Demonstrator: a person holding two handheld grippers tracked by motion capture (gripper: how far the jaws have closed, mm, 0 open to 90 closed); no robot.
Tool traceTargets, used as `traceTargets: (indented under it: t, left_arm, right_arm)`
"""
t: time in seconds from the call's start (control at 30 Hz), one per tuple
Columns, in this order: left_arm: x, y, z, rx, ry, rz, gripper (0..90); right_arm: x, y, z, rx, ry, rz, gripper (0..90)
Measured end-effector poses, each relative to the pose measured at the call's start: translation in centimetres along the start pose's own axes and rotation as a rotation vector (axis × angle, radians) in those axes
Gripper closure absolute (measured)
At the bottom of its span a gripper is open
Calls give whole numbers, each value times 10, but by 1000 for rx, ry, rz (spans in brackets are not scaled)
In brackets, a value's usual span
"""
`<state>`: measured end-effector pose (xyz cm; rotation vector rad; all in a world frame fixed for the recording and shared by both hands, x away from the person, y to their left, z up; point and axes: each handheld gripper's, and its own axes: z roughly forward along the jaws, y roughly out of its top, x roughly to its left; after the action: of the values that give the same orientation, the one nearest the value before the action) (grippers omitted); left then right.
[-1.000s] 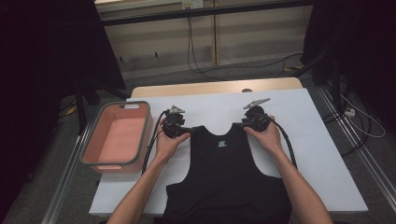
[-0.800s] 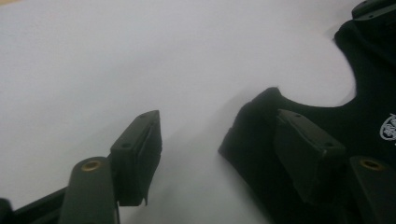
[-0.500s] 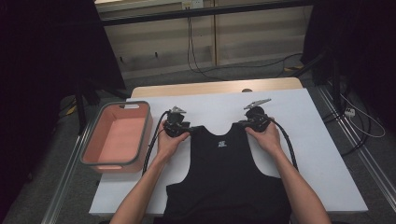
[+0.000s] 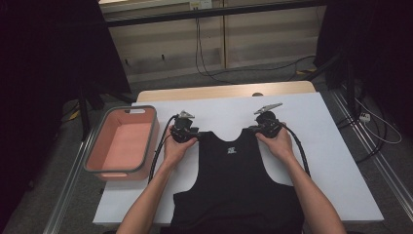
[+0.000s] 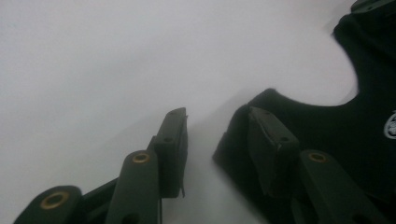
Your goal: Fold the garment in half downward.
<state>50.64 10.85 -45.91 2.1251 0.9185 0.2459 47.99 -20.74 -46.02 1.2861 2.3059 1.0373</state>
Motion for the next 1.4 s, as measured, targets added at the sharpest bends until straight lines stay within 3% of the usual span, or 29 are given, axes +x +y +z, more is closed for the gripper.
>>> traceTargets:
  t: [0.27,0.33,0.57,0.67,0.83,1.03,1.17,1.4]
  left_arm:
    - [-3,2,5,-2,3,35,539]
    - [-5,3,6,11,18,81,539]
    - [-8,0,8,-24,-7,58,515]
    - [-9,0,8,-11,-7,93,533]
    - [-12,0,5,13,-35,104,593]
    - [-12,0,5,11,-51,84,694]
    - [-14,-3,2,21,-97,52,813]
    - [-11,-3,-1,26,-129,12,847]
  right_arm:
    - [0,-1,0,-3,0,8,850]
    - [0,0,0,-2,-3,5,851]
    - [-2,-2,0,-13,16,26,850]
    - [-1,-1,0,-10,11,14,849]
    - [-1,-2,0,-11,9,15,849]
    - [0,-1,0,-5,6,21,865]
    - [-2,-1,0,-9,18,37,871]
    - [-2,1,-3,-25,16,44,873]
